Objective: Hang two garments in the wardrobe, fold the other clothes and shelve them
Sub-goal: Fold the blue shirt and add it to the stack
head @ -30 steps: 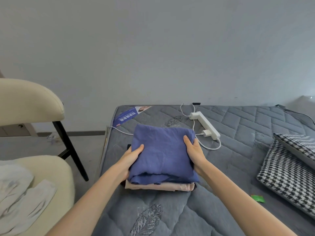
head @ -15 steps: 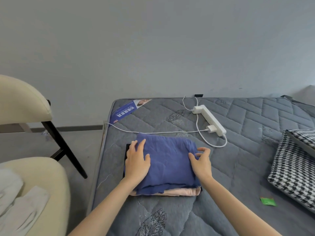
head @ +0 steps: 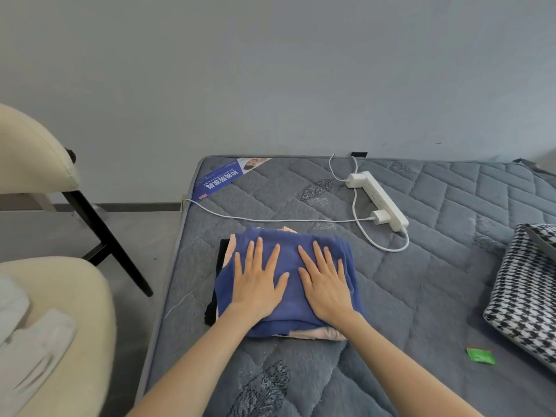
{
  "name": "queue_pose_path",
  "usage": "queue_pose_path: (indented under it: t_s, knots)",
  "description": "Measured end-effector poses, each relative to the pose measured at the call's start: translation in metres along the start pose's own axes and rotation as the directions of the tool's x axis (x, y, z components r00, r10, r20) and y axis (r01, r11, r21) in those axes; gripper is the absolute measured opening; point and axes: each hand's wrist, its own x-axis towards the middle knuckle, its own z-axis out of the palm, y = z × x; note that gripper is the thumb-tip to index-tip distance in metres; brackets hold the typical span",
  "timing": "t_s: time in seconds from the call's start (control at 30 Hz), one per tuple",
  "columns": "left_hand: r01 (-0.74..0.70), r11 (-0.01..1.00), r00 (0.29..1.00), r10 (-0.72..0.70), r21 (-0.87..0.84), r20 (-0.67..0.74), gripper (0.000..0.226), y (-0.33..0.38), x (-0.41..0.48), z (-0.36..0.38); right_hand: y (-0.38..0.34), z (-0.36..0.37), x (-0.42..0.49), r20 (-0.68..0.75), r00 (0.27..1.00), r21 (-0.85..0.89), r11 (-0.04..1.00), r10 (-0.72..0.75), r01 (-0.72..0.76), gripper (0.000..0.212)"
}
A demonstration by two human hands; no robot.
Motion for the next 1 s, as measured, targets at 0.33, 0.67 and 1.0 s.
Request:
queue_pose_path:
  t_s: [0.33,0.67,1.0]
  knots:
    - [0.006,0.992,0.998,0.002,-0.13,0.055,0.066,-0.013,0.0,0.017,0.011,0.016,0.004,0.016,0.996,0.08,0.993,0.083,-0.084,0.051]
    - [0.039,0.966,0.999,-0.044,-0.255,-0.015,0.05,-0.033,-0.032,-0.067,-0.032,-0.054,-0.008,-0.32,0.946,-0.046,0.999,-0.041,0.028,0.032]
    - [0.056,0.953,0.949,-0.143,-0.297,-0.281,0.046,-0.09,-0.105,-0.144,-0.143,-0.092,-0.033,-0.421,0.858,0.175,0.902,-0.294,0.394,0.027]
